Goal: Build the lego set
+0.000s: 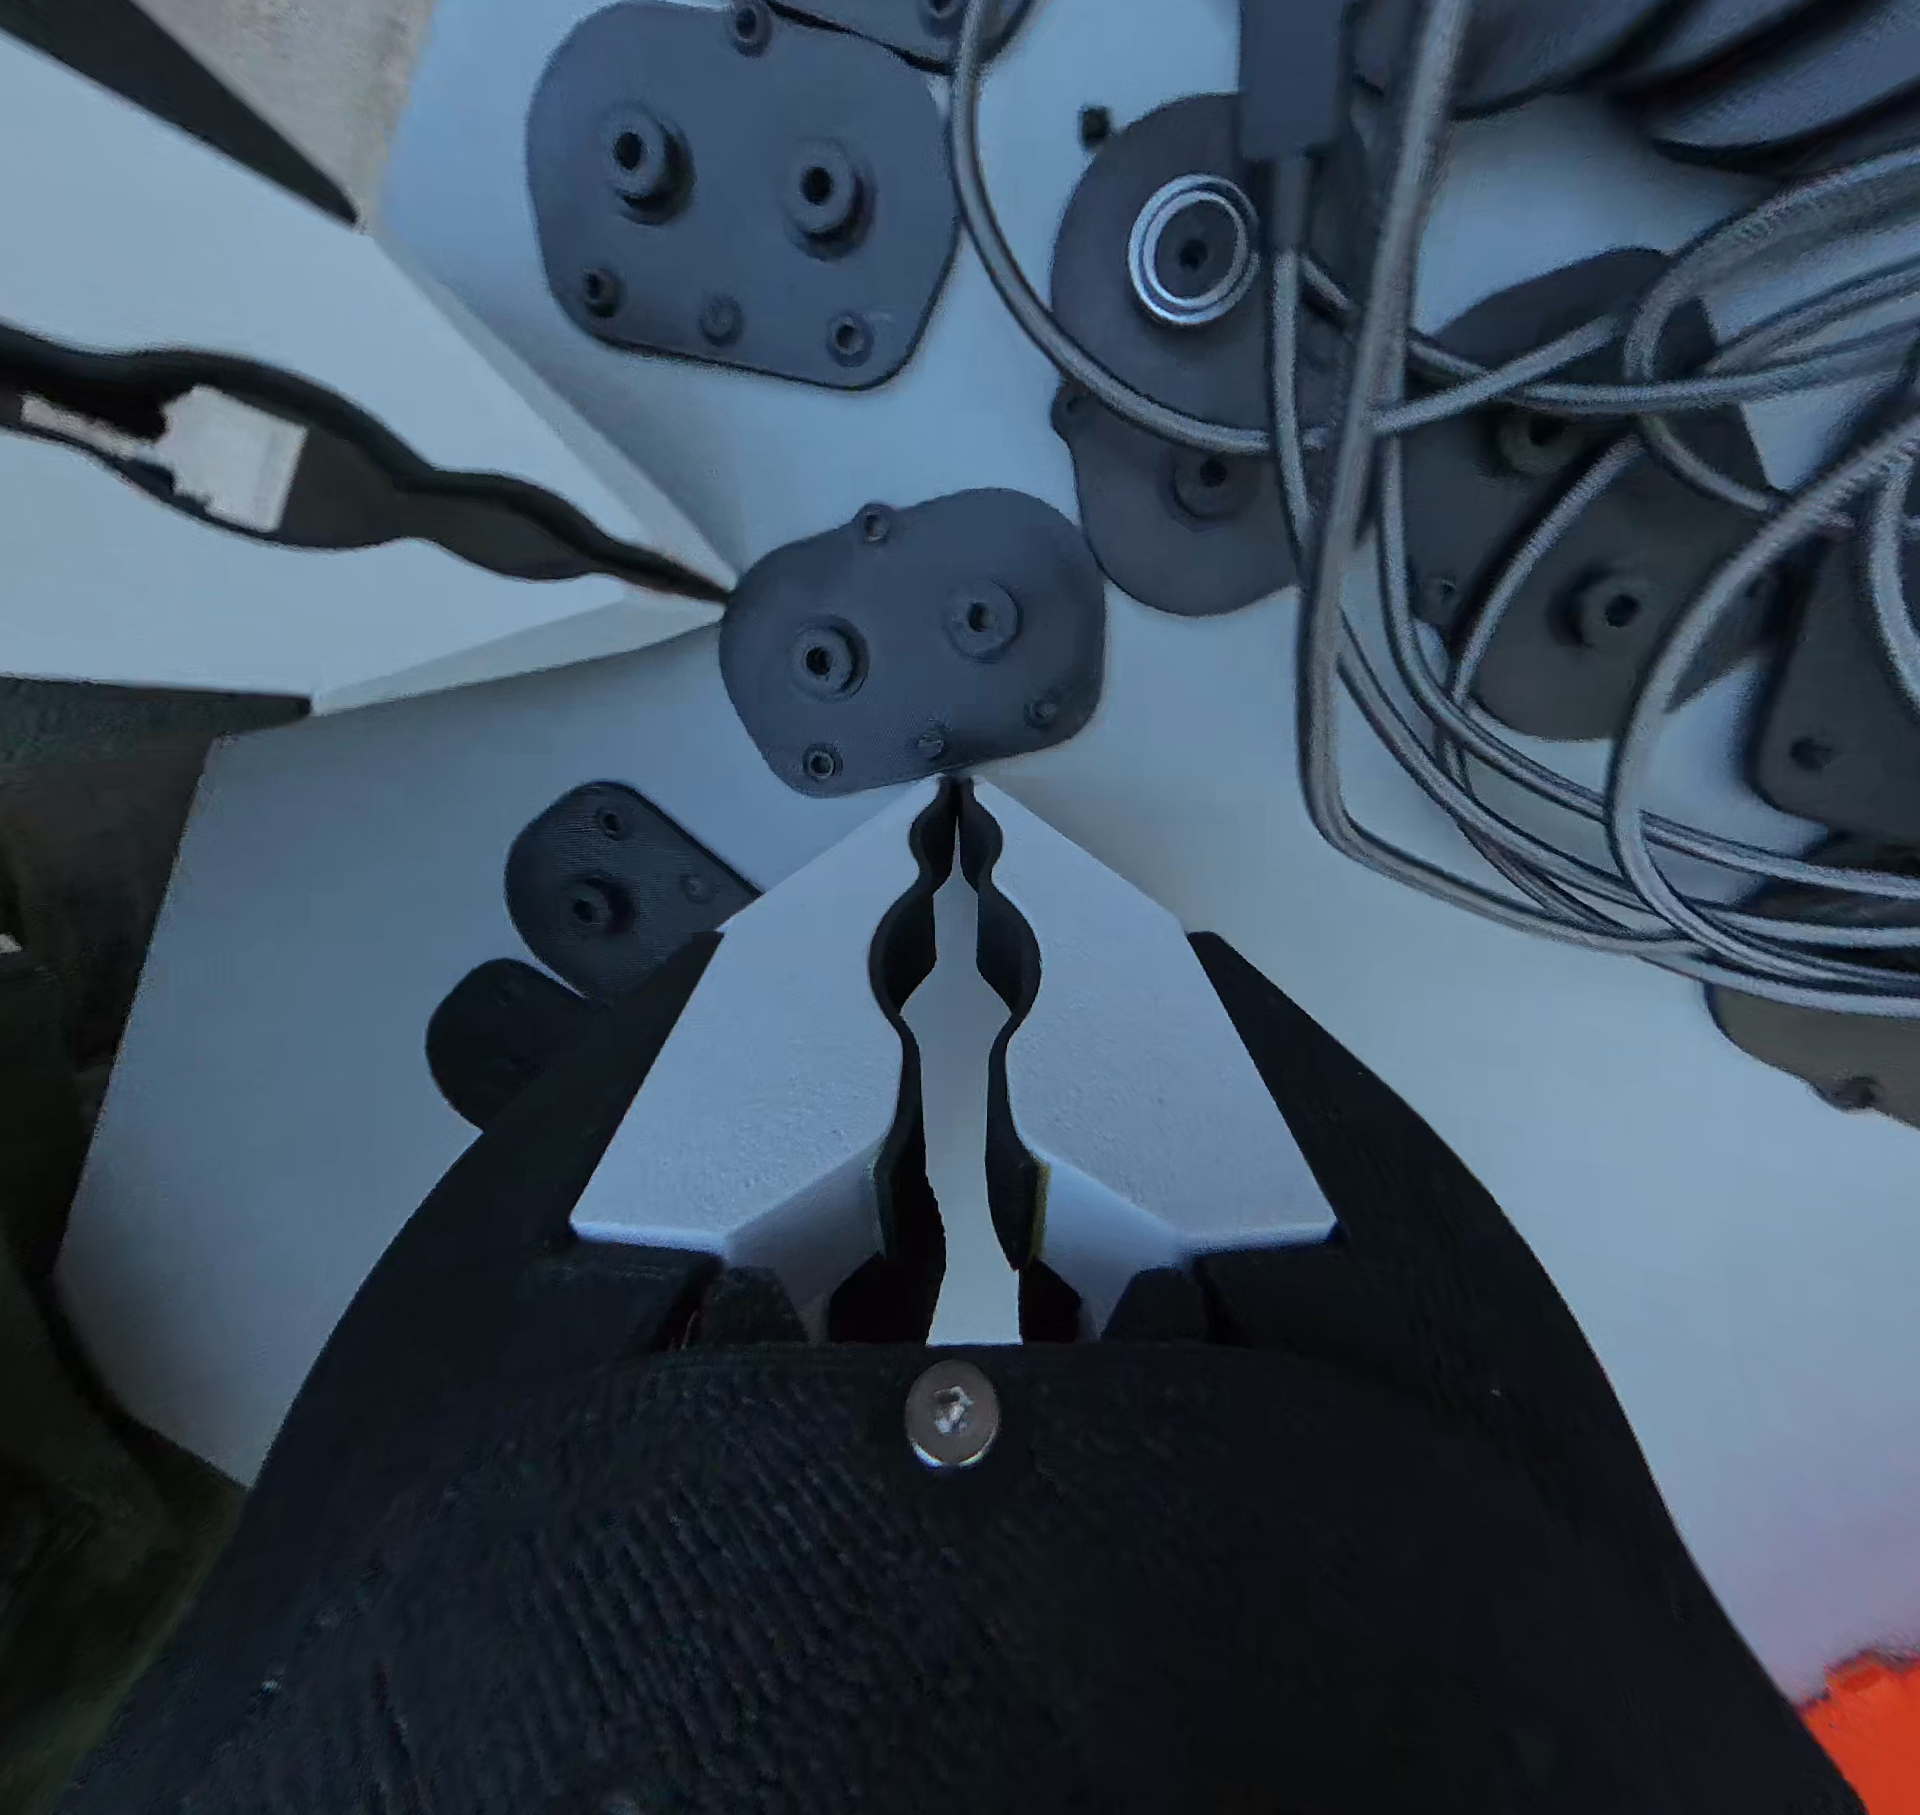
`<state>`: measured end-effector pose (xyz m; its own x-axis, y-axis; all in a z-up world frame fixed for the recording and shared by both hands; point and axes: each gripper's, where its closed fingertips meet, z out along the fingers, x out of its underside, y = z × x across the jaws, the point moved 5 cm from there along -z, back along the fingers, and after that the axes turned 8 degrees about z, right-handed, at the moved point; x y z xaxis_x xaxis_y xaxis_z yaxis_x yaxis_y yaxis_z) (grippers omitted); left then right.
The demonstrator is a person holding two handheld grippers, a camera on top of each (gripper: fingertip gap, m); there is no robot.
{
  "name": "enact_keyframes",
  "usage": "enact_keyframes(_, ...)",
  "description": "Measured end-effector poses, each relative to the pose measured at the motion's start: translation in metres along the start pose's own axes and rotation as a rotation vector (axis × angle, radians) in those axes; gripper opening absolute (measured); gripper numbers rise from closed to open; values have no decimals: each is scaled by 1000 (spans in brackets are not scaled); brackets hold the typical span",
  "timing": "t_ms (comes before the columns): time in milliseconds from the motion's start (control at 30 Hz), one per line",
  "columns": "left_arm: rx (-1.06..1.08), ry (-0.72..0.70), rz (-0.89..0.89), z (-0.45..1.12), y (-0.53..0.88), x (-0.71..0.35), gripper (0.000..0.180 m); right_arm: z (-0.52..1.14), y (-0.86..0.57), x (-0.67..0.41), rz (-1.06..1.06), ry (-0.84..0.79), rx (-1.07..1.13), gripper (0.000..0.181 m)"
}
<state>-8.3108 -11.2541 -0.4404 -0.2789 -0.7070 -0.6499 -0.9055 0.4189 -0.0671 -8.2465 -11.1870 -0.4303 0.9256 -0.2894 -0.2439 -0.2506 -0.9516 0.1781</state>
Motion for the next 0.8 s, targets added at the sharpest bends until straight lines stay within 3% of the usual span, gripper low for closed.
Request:
enact_keyframes(33, 25, -7, -6, 3, -5, -2, 0, -2, -4, 1, 24, -1, 26, 0)
enact_keyframes(200, 33, -35, -46, 0, -8, -5, 0, -12, -5, -2, 325, -162, -19, 53)
enact_keyframes(500, -33, -80, -129, -26, 15, 0, 0, 10, 17, -12, 252, -122, 230, 80)
enact_keyframes(567, -42, -86, -125, -29, 16, 1, 0, 9, 16, -13, 260, -125, 248, 80)
enact_keyframes(667, -51, -92, -126, -34, 18, 4, 0, 9, 15, -12, 252, -107, 217, 66)
enact_keyframes(800, -70, -90, -135, -39, 22, 10, 0, 9, 13, -11, 72, -31, 167, 61)
